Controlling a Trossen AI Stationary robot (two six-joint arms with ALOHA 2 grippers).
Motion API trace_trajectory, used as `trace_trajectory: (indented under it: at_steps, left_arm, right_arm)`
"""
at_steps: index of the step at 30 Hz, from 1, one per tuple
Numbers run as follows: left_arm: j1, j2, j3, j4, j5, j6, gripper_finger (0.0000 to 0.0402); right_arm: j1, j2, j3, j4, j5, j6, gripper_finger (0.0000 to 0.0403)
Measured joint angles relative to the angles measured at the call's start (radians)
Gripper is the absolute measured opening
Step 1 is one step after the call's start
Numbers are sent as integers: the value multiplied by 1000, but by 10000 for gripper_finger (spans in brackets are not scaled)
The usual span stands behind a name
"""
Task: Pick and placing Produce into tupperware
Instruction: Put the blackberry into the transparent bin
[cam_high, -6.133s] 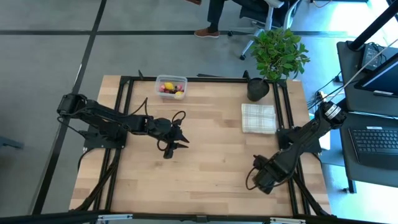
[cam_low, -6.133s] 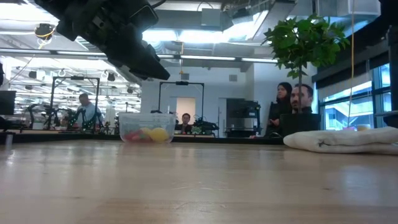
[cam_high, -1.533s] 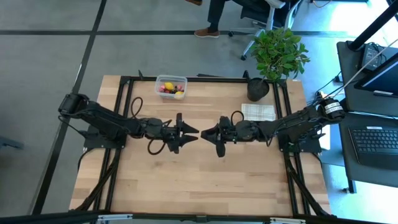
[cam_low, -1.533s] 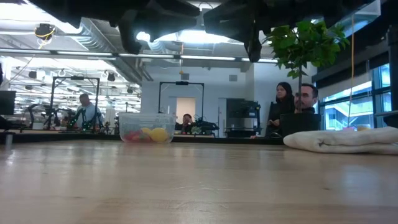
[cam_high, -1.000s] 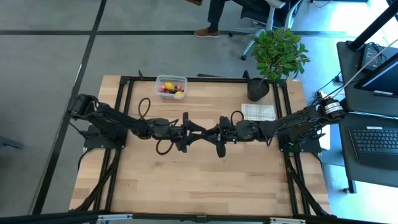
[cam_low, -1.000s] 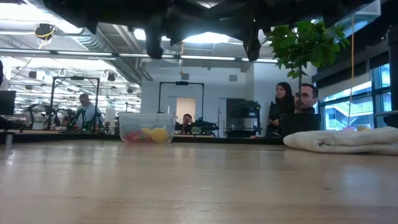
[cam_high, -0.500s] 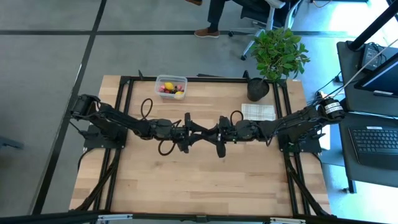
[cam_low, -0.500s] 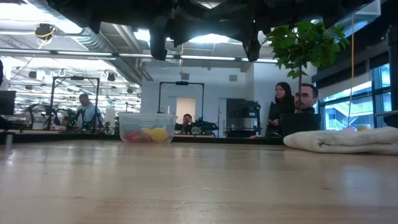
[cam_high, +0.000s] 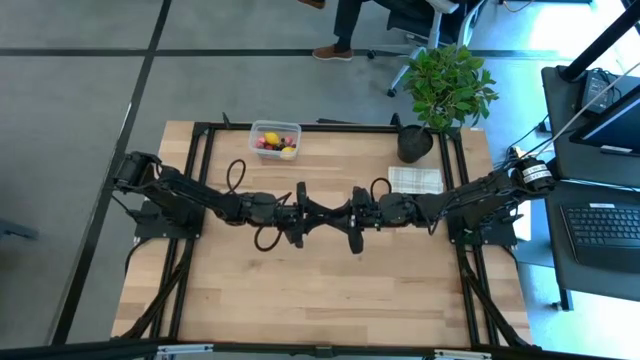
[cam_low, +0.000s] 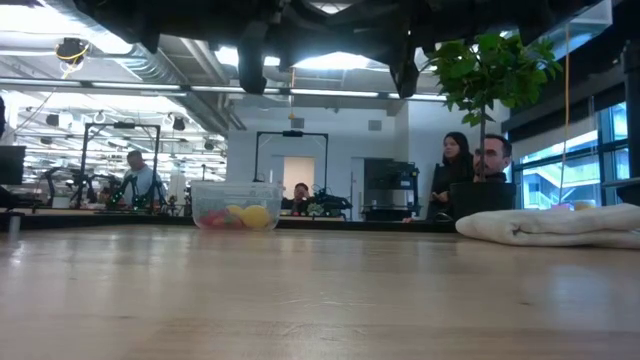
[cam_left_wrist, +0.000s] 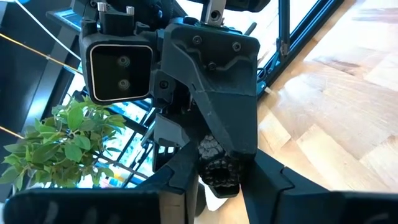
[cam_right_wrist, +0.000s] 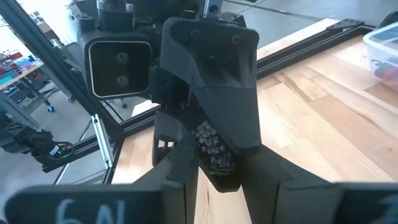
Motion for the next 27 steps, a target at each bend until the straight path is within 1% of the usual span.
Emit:
trace_trajectory:
  at_steps: [4, 7, 13, 15, 17, 19, 21, 22, 25, 27]
  left_arm:
    - [-10, 0, 0, 2, -9, 0, 93]
    - [-17, 0, 0, 4, -32, -3, 86]
    - [-18, 0, 0, 6, -56, -65, 84]
    - [-18, 0, 0, 11, -71, -72, 86]
    - [-20, 0, 0, 10, -103, -74, 92]
    - [-20, 0, 0, 8, -113, -75, 93]
    - [-20, 0, 0, 3, -122, -74, 90]
    - [-19, 0, 0, 5, -158, -74, 87]
    - [-6, -15, 0, -5, -278, -83, 83]
    - [7, -33, 1, -45, -308, -115, 85]
  right_arm:
    - [0, 0, 0, 0, -4, 0, 94]
    - [0, 0, 1, 1, -5, 0, 95]
    - [0, 0, 1, -6, -3, 4, 128]
    - [0, 0, 0, -14, -22, 5, 141]
    - [-2, 1, 0, -12, -68, 6, 152]
    - [-4, 0, 0, -15, -101, 26, 162]
    - [-4, 0, 0, -58, -116, 53, 169]
    - [-5, 0, 0, -100, -145, 62, 172]
    - [-4, 1, -2, -247, -168, 121, 175]
    - [-9, 1, -2, -317, -155, 158, 176]
